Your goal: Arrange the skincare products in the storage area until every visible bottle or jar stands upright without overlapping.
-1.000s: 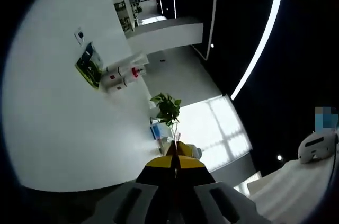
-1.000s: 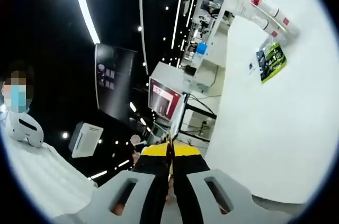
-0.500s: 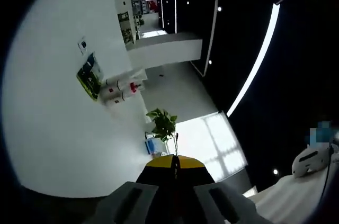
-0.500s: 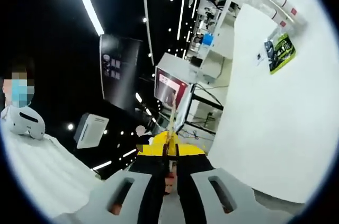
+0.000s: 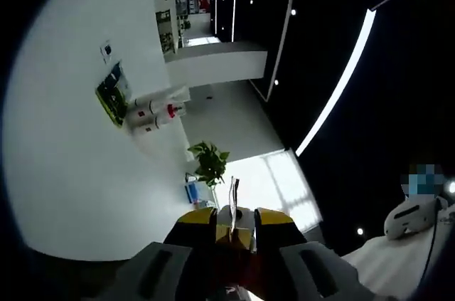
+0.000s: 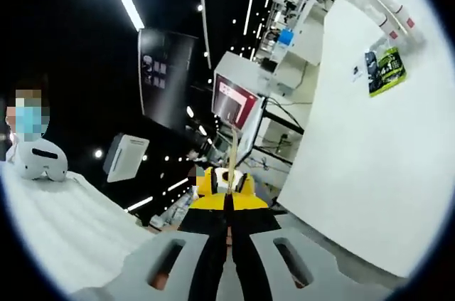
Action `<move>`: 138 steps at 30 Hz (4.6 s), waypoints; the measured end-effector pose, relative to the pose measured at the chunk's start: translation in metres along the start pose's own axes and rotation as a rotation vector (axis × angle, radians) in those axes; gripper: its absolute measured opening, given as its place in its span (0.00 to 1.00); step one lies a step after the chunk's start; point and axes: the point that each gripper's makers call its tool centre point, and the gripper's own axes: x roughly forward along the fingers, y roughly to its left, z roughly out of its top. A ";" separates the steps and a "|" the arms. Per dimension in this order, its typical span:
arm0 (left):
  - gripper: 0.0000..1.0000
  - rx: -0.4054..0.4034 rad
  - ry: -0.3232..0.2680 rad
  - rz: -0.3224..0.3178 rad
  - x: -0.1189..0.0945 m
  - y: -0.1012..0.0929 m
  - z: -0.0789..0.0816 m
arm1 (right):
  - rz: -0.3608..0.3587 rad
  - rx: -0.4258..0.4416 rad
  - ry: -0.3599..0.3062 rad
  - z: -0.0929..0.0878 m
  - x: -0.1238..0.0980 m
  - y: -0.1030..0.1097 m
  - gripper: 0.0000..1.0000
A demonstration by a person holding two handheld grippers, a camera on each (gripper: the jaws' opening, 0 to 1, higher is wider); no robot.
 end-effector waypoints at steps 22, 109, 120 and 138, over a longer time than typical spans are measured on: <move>0.01 -0.042 -0.086 -0.041 -0.001 -0.006 0.016 | 0.049 0.057 -0.095 0.006 0.014 0.002 0.16; 0.01 -0.049 0.057 0.086 0.003 0.021 -0.009 | -0.076 0.058 -0.053 0.003 0.010 -0.022 0.00; 0.03 -0.026 0.032 0.056 0.007 0.016 -0.003 | -0.076 0.111 -0.007 -0.007 0.002 -0.019 0.00; 0.01 0.056 0.111 0.135 0.006 0.025 -0.019 | -0.150 0.029 -0.109 0.004 0.004 -0.027 0.00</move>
